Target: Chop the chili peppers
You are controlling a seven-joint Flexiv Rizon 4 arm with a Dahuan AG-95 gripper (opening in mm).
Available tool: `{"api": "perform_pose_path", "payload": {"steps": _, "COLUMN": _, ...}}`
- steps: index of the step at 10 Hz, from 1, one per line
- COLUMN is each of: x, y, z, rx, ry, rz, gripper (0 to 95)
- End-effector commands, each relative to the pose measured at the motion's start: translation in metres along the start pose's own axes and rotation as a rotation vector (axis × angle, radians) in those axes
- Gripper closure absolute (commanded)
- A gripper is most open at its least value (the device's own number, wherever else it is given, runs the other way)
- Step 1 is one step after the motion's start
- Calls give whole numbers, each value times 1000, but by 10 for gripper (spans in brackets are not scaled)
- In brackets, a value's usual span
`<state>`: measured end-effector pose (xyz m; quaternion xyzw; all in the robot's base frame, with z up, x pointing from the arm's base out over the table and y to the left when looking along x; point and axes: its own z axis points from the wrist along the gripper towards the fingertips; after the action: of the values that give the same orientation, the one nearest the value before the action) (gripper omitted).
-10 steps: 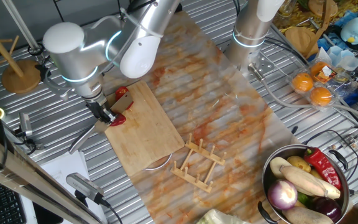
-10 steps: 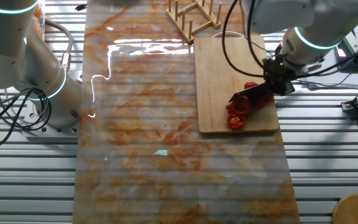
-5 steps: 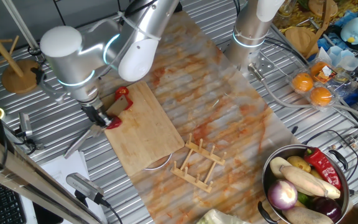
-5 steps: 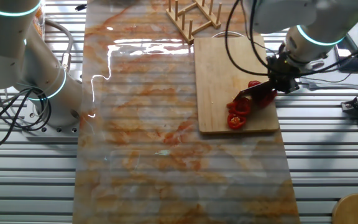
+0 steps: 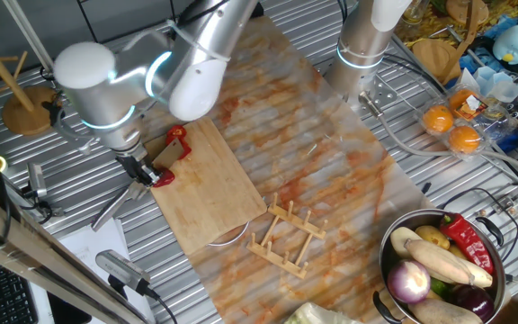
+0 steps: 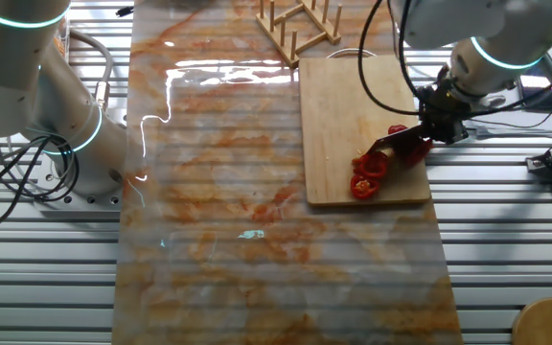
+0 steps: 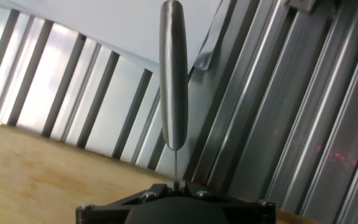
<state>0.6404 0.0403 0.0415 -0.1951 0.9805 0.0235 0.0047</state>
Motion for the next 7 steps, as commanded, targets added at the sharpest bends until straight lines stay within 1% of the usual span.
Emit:
{"api": "perform_pose_path", "payload": {"steps": 1, "x": 33, "y": 3, "z": 6, "rx": -4, "ry": 7, "rz": 3, "gripper": 950}}
{"api": "perform_pose_path", "payload": {"steps": 2, "x": 50, "y": 4, "z": 11, "rx": 1, "ry": -2, "rz": 0, "gripper": 950}}
{"api": "perform_pose_path", "payload": {"steps": 3, "x": 56, "y": 3, "z": 15, "rx": 7, "ry": 0, "rz": -4, "gripper": 950}}
{"api": "perform_pose_path", "payload": {"steps": 4, "x": 58, "y": 3, "z": 17, "rx": 6, "ry": 1, "rz": -6, "gripper": 950}}
{"api": "perform_pose_path", "payload": {"steps": 6, "x": 52, "y": 4, "z": 24, "rx": 9, "ry": -13, "rz": 4, "gripper": 950}}
{"api": "perform_pose_path", "payload": {"steps": 7, "x": 48, "y": 3, "z": 29, "rx": 13, "ry": -14, "rz": 7, "gripper": 950}}
